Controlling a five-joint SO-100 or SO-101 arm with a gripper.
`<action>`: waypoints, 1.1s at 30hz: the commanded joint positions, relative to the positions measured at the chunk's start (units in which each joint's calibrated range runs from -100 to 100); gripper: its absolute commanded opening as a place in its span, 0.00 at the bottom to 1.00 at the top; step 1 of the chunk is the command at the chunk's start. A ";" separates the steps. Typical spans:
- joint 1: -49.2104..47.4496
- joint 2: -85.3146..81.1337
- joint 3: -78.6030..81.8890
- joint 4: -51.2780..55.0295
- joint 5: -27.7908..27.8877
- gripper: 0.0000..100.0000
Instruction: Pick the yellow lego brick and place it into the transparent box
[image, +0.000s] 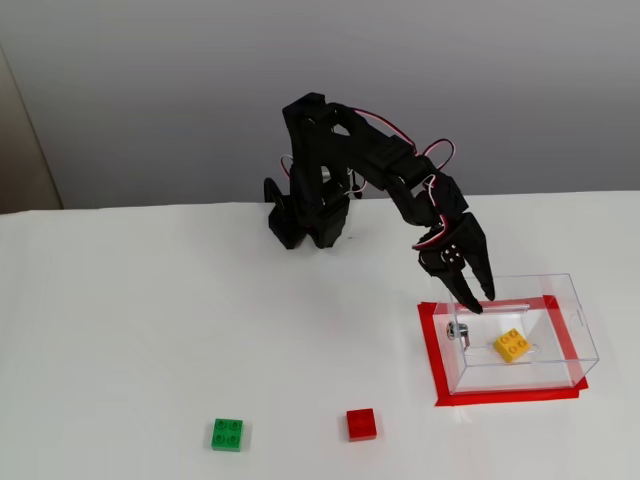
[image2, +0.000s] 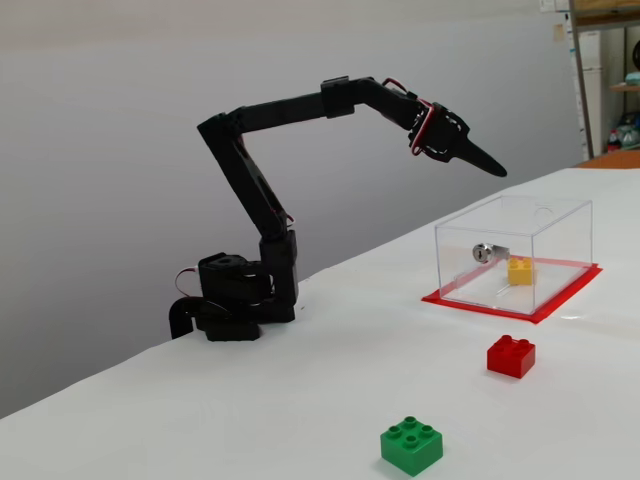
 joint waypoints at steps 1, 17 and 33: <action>3.21 -5.26 0.70 3.16 0.89 0.02; 29.09 -20.96 14.45 16.48 4.07 0.02; 35.53 -36.65 33.71 24.75 4.28 0.02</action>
